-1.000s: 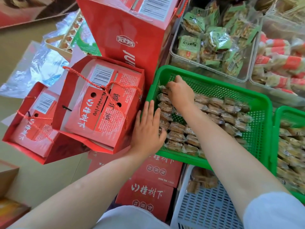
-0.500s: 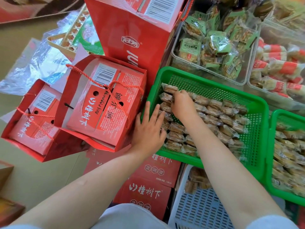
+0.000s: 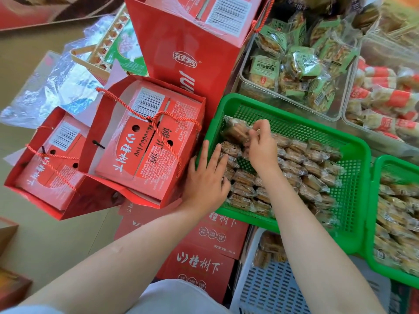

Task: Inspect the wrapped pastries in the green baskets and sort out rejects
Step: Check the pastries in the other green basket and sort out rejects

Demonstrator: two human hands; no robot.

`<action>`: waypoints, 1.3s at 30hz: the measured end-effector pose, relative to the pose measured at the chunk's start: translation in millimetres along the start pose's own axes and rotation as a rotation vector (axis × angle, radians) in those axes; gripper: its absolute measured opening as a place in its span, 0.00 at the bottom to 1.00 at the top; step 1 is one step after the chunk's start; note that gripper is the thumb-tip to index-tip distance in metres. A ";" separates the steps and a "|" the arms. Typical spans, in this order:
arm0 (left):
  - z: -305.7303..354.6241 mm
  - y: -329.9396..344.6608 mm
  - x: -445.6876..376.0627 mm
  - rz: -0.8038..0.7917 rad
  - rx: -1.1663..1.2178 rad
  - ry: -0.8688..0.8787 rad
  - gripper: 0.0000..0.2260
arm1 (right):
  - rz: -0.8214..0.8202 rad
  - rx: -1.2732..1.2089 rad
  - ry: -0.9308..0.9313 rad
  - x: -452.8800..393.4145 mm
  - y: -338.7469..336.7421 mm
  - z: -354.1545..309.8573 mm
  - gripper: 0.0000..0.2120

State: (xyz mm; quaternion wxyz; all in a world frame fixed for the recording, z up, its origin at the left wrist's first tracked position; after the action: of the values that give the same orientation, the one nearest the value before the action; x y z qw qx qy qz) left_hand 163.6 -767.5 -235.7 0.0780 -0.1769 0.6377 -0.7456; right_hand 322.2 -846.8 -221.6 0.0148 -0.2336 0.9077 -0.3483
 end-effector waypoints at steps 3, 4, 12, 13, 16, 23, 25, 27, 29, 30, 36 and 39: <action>0.2 0.0 0.0 0.002 0.002 0.001 0.28 | 0.111 -0.042 -0.087 8.8 -14.4 -15.0 0.03; 0.0 0.4 0.0 0.004 0.002 0.002 0.28 | 0.162 -0.071 -0.109 12.1 -20.2 -20.8 0.03; 0.1 -10.4 -0.2 -0.089 0.008 0.013 0.29 | 0.332 -0.854 0.256 93.6 -87.4 -65.8 0.05; 0.1 -13.5 0.6 -0.110 0.011 0.018 0.29 | 0.336 -0.897 0.290 108.0 -93.1 -68.8 0.05; 3.9 -34.3 8.9 -0.119 0.272 -0.017 0.27 | 0.334 -0.931 0.323 144.6 -105.0 -73.5 0.06; 38.4 -151.0 99.0 -0.213 1.580 -0.280 0.13 | 0.340 -0.960 0.277 224.4 -118.9 -95.5 0.04; 37.9 -170.3 124.3 -0.160 1.686 -0.206 0.09 | 0.330 -0.996 0.249 242.8 -123.1 -105.6 0.03; 36.3 -182.7 140.9 -0.190 1.772 -0.178 0.10 | 0.315 -1.044 0.213 259.6 -129.1 -114.5 0.03; 35.3 -189.1 150.2 -0.244 1.830 -0.131 0.09 | 0.297 -1.077 0.179 274.1 -136.2 -120.0 0.04; 35.4 -191.3 153.7 -0.269 1.848 -0.122 0.10 | 0.298 -1.086 0.165 281.0 -139.8 -121.7 0.04; 40.0 -193.3 169.4 -0.246 1.743 -0.176 0.09 | 0.414 -1.095 0.099 311.6 -159.5 -121.8 0.07; 38.9 -193.2 177.2 -0.226 1.639 -0.132 0.05 | 0.483 -0.992 0.110 320.9 -166.0 -115.2 0.08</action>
State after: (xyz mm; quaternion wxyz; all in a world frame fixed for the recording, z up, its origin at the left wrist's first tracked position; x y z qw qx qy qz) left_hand 34.9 -830.3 -12.7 0.1441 -0.1705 -0.1350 -0.9654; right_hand 83.3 -1021.8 15.2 -0.0648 0.0207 0.9901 0.1228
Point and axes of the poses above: each hand's wrist, its own x-axis away from the middle knuckle, its own y-axis out of the palm, z = x × y, the point moved 1 cm from there along -x, towards the middle knuckle, and after that the axes turned 4 degrees about -x, right-handed, at the moved point
